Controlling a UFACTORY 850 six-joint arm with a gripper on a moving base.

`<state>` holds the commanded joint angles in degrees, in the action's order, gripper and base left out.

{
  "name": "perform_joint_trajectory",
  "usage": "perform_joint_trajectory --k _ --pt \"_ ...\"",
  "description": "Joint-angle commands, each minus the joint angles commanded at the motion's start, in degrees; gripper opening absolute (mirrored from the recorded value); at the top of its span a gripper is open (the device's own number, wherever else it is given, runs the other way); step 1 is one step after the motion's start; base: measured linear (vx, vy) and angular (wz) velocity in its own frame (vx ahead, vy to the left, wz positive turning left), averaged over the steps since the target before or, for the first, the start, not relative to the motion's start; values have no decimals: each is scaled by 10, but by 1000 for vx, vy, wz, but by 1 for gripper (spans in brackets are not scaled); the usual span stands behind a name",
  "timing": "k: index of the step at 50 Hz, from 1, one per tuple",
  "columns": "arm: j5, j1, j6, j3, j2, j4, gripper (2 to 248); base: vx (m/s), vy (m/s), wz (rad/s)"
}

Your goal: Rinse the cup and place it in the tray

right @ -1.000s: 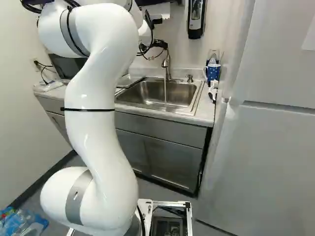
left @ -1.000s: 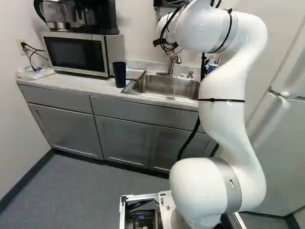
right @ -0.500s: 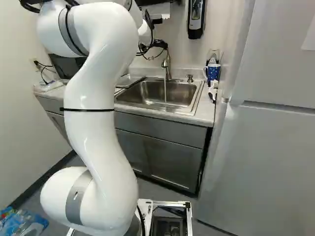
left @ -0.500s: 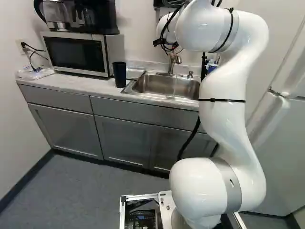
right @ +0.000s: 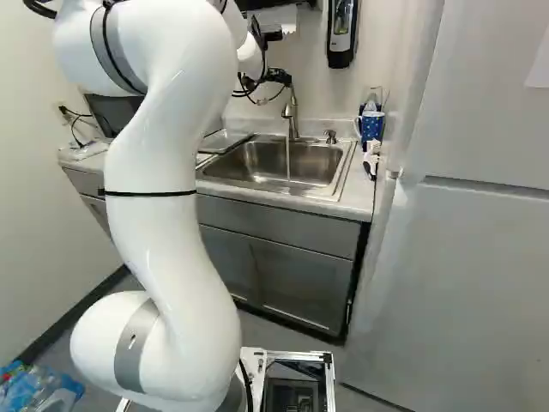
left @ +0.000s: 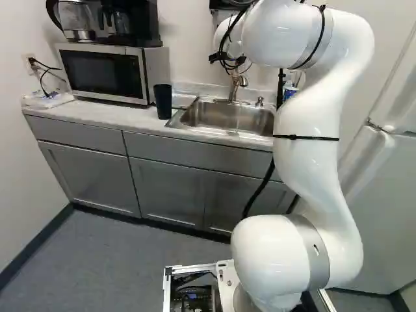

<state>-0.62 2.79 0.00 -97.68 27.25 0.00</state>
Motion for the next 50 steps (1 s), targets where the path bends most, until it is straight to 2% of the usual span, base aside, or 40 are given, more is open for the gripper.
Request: perform_joint_trajectory --k 50 --pt "0 -15 0 50 -41 0 247 0 0 0"
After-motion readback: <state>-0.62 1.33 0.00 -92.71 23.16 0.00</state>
